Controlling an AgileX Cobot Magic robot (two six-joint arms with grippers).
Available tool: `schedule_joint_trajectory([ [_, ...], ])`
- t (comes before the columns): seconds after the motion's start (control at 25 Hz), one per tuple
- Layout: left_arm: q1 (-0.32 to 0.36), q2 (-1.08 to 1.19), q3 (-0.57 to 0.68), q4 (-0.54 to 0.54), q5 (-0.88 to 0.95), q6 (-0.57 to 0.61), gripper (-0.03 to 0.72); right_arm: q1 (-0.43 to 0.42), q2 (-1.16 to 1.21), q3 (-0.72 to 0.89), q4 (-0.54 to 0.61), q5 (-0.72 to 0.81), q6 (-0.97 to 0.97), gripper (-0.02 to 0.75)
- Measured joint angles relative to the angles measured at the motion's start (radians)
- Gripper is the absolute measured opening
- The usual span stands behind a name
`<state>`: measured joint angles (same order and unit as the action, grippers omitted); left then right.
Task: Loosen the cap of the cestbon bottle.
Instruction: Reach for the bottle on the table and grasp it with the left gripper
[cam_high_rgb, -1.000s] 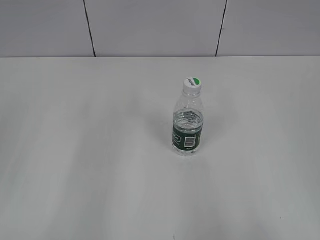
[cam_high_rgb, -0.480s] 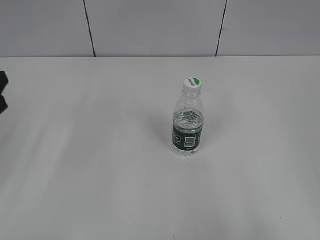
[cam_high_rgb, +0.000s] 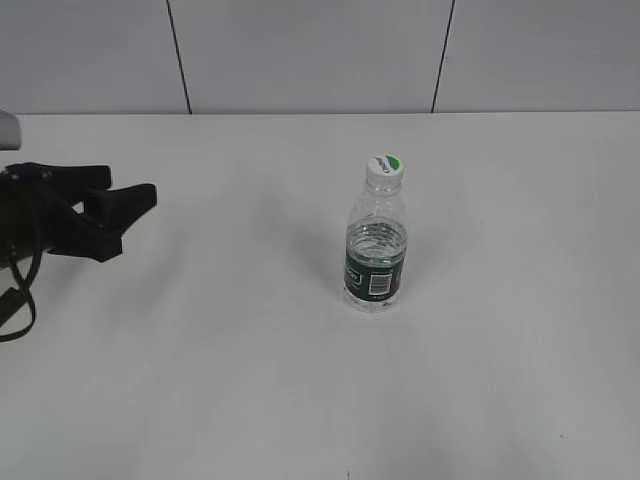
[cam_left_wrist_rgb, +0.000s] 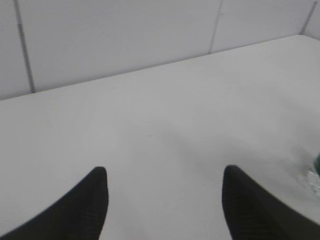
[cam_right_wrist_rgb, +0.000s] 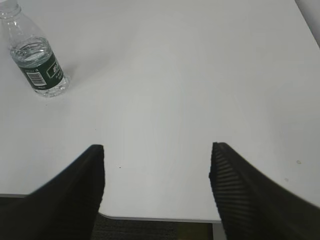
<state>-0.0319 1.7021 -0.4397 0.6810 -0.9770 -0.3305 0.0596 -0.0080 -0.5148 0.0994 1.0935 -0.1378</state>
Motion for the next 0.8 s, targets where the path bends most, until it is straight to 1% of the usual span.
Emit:
schedule_joint_trajectory([
  [0.04, 0.000, 0.032, -0.019, 0.043, -0.022, -0.020, 0.443, 0.000, 0.000, 0.000, 0.000, 0.000, 0.000, 0.503],
  [0.16, 0.000, 0.141, -0.090, 0.227, -0.062, -0.081, 0.443, 0.000, 0.000, 0.000, 0.000, -0.001, 0.000, 0.503],
  [0.32, 0.000, 0.292, -0.184, 0.440, -0.176, -0.096, 0.449, 0.000, 0.000, 0.000, 0.000, -0.001, 0.000, 0.503],
  [0.44, 0.000, 0.374, -0.261, 0.555, -0.214, -0.096, 0.479, 0.000, 0.000, 0.000, 0.000, -0.001, 0.000, 0.503],
  [0.52, -0.002, 0.417, -0.308, 0.605, -0.218, -0.096, 0.511, 0.000, 0.000, 0.000, 0.000, -0.001, 0.000, 0.503],
  [0.6, -0.013, 0.442, -0.341, 0.629, -0.218, -0.096, 0.550, 0.000, 0.000, 0.000, 0.000, -0.001, 0.000, 0.503],
  [0.68, -0.037, 0.451, -0.369, 0.636, -0.218, -0.096, 0.572, 0.000, 0.000, 0.000, 0.000, -0.001, 0.000, 0.503],
  [0.8, -0.083, 0.453, -0.409, 0.636, -0.222, -0.096, 0.583, 0.000, 0.000, 0.000, 0.000, -0.001, 0.000, 0.503],
])
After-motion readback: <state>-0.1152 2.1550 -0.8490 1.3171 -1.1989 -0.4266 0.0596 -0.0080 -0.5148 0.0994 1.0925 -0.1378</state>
